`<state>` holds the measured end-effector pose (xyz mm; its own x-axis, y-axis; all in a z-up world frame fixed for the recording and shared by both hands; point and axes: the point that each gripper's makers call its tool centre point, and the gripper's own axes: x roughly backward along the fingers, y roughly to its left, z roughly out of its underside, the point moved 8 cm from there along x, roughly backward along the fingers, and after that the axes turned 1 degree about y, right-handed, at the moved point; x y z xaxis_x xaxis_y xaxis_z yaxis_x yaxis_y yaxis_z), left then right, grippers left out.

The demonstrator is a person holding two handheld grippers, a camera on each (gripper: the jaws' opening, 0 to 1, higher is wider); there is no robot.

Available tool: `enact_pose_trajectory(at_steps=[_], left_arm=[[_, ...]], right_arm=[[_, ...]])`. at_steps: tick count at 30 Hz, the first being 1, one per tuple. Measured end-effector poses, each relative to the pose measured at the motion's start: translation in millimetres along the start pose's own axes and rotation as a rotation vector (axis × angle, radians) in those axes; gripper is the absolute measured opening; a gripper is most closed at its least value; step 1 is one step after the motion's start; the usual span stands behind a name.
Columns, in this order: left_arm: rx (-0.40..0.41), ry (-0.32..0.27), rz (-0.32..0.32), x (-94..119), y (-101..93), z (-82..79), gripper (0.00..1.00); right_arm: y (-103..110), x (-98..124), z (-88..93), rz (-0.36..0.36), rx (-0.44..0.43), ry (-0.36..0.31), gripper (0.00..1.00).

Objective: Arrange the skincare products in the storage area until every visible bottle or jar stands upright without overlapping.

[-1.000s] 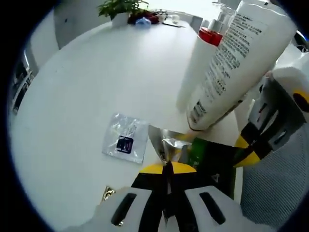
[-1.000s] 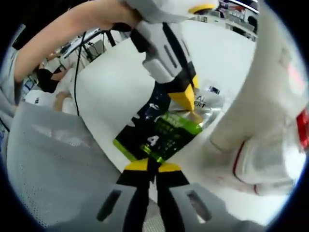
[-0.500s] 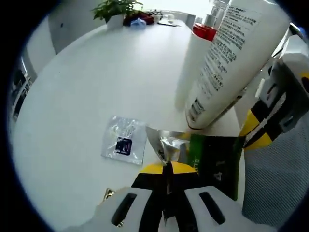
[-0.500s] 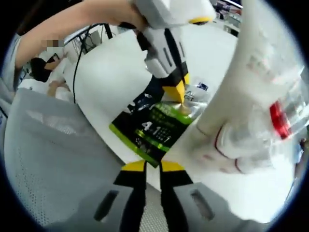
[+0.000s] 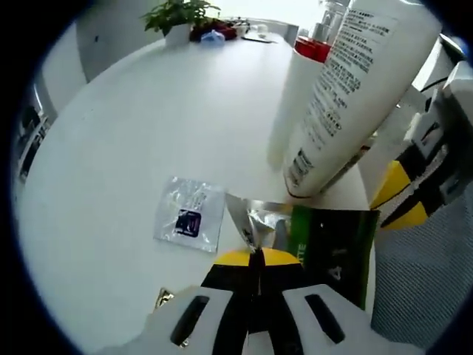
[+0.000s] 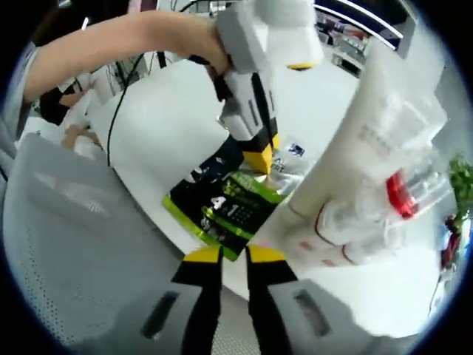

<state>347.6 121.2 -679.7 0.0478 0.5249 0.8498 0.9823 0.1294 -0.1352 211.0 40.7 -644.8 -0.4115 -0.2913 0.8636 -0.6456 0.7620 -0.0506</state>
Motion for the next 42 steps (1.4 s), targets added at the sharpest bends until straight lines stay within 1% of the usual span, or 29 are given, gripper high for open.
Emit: enact_pose_trajectory(at_steps=[1, 3, 4, 5, 7, 8, 9, 12, 14, 17, 19, 23, 30, 37, 42], left_arm=[[-0.001, -0.001, 0.002, 0, 0.2, 0.1, 0.0], [-0.003, -0.003, 0.001, 0, 0.2, 0.3, 0.0], [-0.004, -0.004, 0.0, 0, 0.3, 0.5, 0.0], [-0.001, 0.002, -0.005, 0, 1.1, 1.3, 0.0], [0.01, -0.005, -0.002, 0, 1.7, 2.2, 0.0], [0.013, -0.008, -0.001, 0, 1.8, 2.6, 0.0], [0.013, -0.012, 0.0, 0, 1.9, 3.0, 0.0], [0.012, -0.014, 0.003, 0, 1.7, 3.0, 0.0], [0.006, -0.013, 0.003, 0, 1.6, 2.9, 0.0], [-0.002, -0.017, 0.006, 0, 1.6, 3.2, 0.0], [-0.005, -0.023, 0.009, 0, 2.0, 3.8, 0.0], [-0.003, -0.023, 0.015, 0, 2.4, 3.7, 0.0], [-0.007, -0.022, 0.023, 0, 3.0, 3.4, 0.0], [0.007, -0.031, 0.032, 0, 4.9, 4.0, 0.0], [0.004, -0.023, 0.022, 0, 8.2, 2.5, 0.0]], right_arm=[[0, -1, -0.7, 0.006, 0.006, -0.007, 0.16], [2, 1, -2.7, 0.028, 0.052, 0.005, 0.15], [1, 3, -3.3, 0.051, 0.06, 0.005, 0.13], [2, 5, -4.8, 0.053, 0.063, 0.001, 0.11], [2, 6, -6.9, 0.039, 0.042, -0.013, 0.12], [5, 4, -8.4, 0.007, 0.013, -0.03, 0.14], [5, 1, -8.8, -0.003, 0.005, -0.033, 0.14], [7, -13, -10.2, 0.003, 0.042, -0.007, 0.18], [9, -20, -13.1, -0.015, 0.034, 0.0, 0.17], [11, -28, -14.9, -0.011, 0.052, 0.017, 0.18], [12, -34, -14.3, -0.012, 0.06, 0.033, 0.2], [10, -42, -10.3, 0.003, 0.103, 0.083, 0.21], [10, -46, -14.4, -0.006, 0.093, 0.088, 0.23], [12, -48, -13.4, -0.004, 0.089, 0.095, 0.23], [9, -50, -16.1, -0.005, 0.073, 0.085, 0.23]])
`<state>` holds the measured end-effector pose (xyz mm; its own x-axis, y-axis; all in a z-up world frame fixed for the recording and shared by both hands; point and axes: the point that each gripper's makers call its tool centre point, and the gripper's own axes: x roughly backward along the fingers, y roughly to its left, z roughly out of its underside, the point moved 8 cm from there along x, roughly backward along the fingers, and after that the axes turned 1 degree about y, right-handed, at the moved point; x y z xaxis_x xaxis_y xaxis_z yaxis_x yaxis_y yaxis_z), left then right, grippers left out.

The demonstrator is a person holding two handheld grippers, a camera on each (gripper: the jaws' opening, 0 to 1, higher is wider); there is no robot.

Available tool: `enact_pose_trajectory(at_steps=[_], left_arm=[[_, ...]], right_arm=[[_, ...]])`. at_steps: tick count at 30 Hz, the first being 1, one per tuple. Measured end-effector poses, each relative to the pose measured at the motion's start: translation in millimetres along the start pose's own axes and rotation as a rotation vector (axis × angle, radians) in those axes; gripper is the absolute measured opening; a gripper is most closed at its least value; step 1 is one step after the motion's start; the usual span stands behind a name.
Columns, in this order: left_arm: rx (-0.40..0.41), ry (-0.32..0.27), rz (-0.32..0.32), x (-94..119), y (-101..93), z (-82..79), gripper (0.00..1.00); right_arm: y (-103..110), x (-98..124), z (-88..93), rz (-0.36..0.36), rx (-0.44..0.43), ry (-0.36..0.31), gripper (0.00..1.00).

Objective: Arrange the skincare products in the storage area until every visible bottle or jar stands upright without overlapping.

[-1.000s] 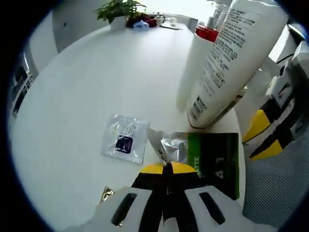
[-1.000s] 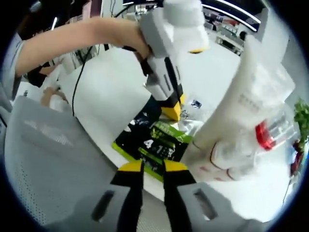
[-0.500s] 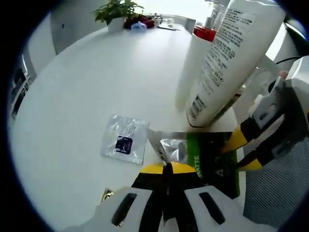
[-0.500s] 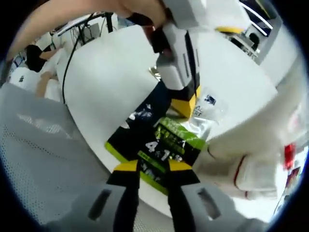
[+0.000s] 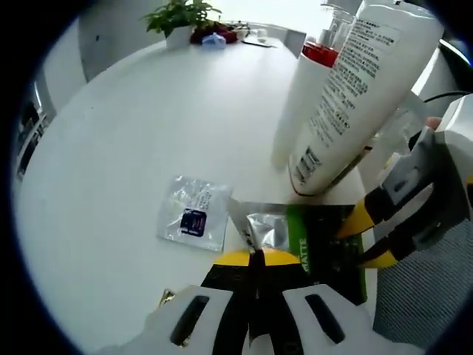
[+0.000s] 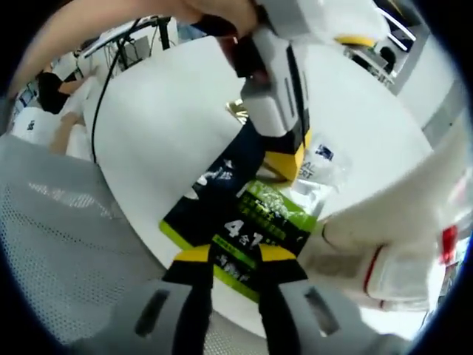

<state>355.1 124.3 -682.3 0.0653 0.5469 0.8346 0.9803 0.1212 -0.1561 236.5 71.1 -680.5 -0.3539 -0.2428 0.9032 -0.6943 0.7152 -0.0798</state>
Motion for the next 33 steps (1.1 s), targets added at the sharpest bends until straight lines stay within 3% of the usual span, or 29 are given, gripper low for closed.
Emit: enact_pose_trajectory(at_steps=[7, 17, 22, 29, 33], left_arm=[[-0.009, 0.005, -0.012, 0, 1.6, -0.9, 0.0], [-0.023, 0.002, -0.039, -1, 3.1, -4.3, 0.04], [-0.028, -0.045, -0.09, 11, 8.1, -7.7, 0.07], [-0.021, -0.117, -0.112, 38, 8.1, -8.5, 0.13], [-0.002, -0.131, -0.079, 44, 4.7, -8.3, 0.12]], right_arm=[[0, -1, 0.0, -0.002, -0.035, 0.0, 0.23], [1, -2, -1.7, -0.01, -0.019, 0.0, 0.25], [2, -2, -1.3, -0.014, -0.022, -0.003, 0.25], [1, -2, -1.3, -0.019, -0.024, -0.006, 0.25], [1, -2, -1.2, -0.021, -0.026, -0.006, 0.25]])
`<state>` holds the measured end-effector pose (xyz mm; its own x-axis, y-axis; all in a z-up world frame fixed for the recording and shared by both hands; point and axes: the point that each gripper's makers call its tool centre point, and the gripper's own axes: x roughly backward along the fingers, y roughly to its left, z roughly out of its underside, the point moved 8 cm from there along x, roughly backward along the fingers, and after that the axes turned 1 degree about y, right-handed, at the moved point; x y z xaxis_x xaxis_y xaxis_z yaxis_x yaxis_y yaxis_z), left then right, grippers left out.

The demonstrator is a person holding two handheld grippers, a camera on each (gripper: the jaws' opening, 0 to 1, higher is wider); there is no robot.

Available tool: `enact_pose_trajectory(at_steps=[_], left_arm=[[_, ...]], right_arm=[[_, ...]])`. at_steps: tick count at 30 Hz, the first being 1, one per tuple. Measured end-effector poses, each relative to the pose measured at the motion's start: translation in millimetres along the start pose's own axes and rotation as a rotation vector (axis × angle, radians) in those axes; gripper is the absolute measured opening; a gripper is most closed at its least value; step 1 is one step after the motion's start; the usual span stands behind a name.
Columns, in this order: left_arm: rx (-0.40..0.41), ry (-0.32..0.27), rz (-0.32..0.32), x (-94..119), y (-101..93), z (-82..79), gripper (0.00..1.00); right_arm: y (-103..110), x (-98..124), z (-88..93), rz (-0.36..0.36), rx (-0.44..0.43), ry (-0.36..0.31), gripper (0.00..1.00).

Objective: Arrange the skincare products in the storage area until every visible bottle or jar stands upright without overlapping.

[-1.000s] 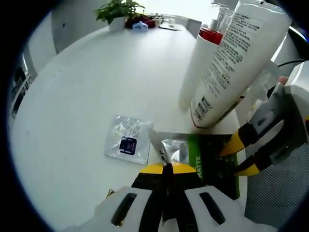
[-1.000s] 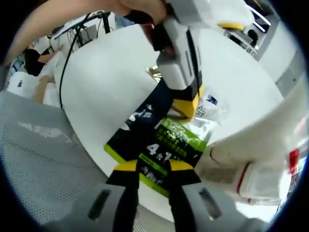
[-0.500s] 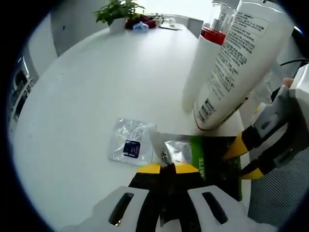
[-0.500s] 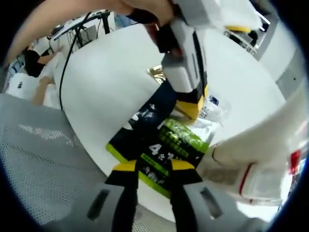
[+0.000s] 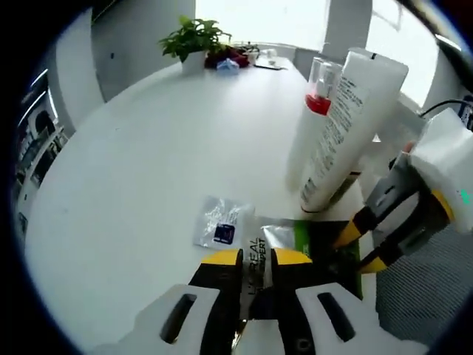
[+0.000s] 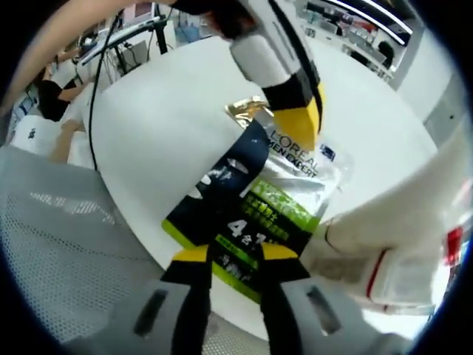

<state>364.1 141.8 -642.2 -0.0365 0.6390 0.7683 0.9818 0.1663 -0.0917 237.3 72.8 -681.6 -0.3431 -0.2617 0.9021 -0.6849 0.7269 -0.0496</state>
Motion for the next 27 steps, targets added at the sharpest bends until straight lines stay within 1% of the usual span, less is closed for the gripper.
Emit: enact_pose_trajectory(at_steps=[1, 2, 4, 6, 8, 9, 11, 15, 19, 22, 25, 27], left_arm=[[-0.014, 0.004, 0.007, 0, -2.1, 0.6, 0.12], [-0.039, 0.024, 0.028, -1, -5.2, 2.6, 0.12], [-0.041, 0.054, 0.021, -6, -6.4, 5.6, 0.13], [-0.039, 0.068, 0.017, -10, -4.6, 8.7, 0.14], [-0.018, 0.087, 0.02, -15, -3.7, 11.7, 0.13], [-0.007, 0.105, 0.01, -17, -2.2, 13.8, 0.13], [-0.019, 0.128, -0.002, -20, 0.1, 16.7, 0.14], [0.004, 0.132, -0.012, -23, 2.1, 18.7, 0.14], [-0.015, 0.174, -0.022, -27, 1.2, 24.2, 0.15], [-0.013, 0.176, -0.023, -27, 0.4, 24.2, 0.15], [-0.032, 0.189, -0.031, -27, -1.8, 22.8, 0.15], [-0.018, 0.189, -0.037, -27, -1.3, 23.6, 0.15]], right_arm=[[0, 0, 0.0, 0.0, 0.0, 0.001, 0.25], [0, 0, 0.0, 0.0, 0.0, 0.001, 0.25], [0, 0, 0.1, 0.0, 0.001, 0.0, 0.25], [0, 0, 0.3, 0.0, 0.002, -0.001, 0.25], [0, 0, 0.5, 0.0, 0.002, -0.003, 0.25], [0, 1, 0.6, 0.0, 0.002, -0.004, 0.25], [0, 1, 0.6, 0.0, 0.002, -0.004, 0.25], [0, 1, 0.6, -0.001, 0.002, -0.005, 0.25], [0, 1, 0.6, -0.002, 0.004, -0.005, 0.25], [0, 1, 0.7, -0.004, 0.005, -0.006, 0.25], [0, 1, 0.7, -0.005, 0.01, -0.006, 0.25], [0, 1, 0.7, -0.005, 0.011, -0.006, 0.25]])
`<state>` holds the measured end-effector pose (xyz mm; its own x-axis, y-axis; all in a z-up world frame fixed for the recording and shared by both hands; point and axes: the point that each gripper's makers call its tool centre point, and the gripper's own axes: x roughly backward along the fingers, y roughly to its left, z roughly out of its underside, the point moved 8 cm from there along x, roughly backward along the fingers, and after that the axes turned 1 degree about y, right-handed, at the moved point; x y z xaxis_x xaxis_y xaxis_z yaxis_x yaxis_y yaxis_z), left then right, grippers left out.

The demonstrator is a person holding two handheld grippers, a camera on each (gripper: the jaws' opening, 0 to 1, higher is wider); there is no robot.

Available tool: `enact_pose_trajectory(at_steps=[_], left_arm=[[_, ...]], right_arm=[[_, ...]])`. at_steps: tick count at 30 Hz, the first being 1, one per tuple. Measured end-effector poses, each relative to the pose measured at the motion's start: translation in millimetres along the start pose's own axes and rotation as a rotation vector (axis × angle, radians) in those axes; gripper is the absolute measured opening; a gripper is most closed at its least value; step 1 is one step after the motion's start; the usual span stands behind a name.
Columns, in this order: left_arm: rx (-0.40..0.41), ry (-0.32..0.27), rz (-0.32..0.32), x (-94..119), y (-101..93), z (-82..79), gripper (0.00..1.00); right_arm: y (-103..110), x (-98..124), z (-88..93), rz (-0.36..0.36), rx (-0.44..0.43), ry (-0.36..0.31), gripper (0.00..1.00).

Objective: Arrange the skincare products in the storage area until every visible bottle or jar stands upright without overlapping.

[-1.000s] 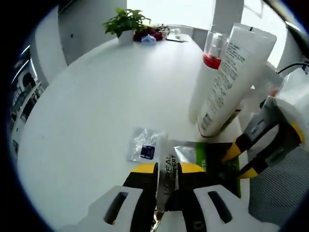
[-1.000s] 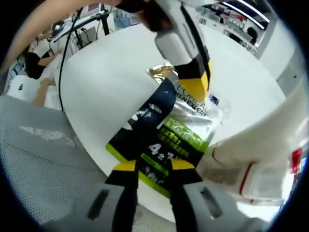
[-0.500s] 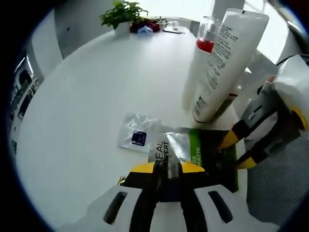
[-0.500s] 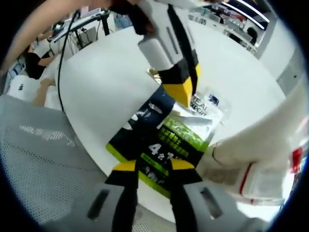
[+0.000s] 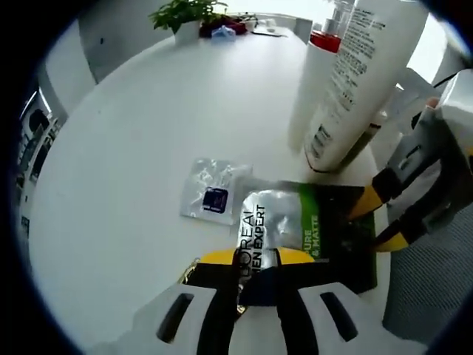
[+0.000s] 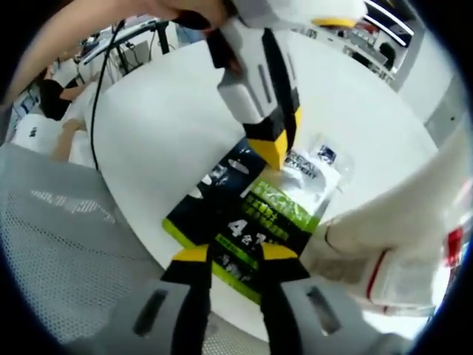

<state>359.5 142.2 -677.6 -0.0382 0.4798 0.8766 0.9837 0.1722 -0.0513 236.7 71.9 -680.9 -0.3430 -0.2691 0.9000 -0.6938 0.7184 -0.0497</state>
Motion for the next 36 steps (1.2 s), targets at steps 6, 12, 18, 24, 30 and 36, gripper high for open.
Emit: enact_pose_trajectory(at_steps=[6, 12, 18, 24, 30, 36], left_arm=[[0.023, -0.029, -0.02, 8, -7.6, -1.5, 0.14], [0.076, -0.104, -0.051, 29, -18.6, -0.5, 0.17], [0.101, -0.164, -0.112, 51, -30.9, 3.5, 0.19], [0.127, -0.218, -0.149, 66, -43.8, 7.0, 0.21], [0.153, -0.238, -0.184, 75, -55.4, 16.8, 0.24], [0.191, -0.289, -0.218, 90, -67.2, 21.8, 0.25]], right_arm=[[0, 0, 0.3, -0.002, 0.006, -0.002, 0.25], [0, 0, 0.1, -0.004, 0.019, -0.001, 0.25], [-1, 0, 0.4, -0.014, 0.021, -0.01, 0.24], [0, 2, 0.6, -0.012, 0.033, -0.003, 0.22], [-2, 15, -3.2, 0.02, 0.06, -0.04, 0.24], [3, 33, -5.4, 0.033, 0.08, -0.106, 0.24]])
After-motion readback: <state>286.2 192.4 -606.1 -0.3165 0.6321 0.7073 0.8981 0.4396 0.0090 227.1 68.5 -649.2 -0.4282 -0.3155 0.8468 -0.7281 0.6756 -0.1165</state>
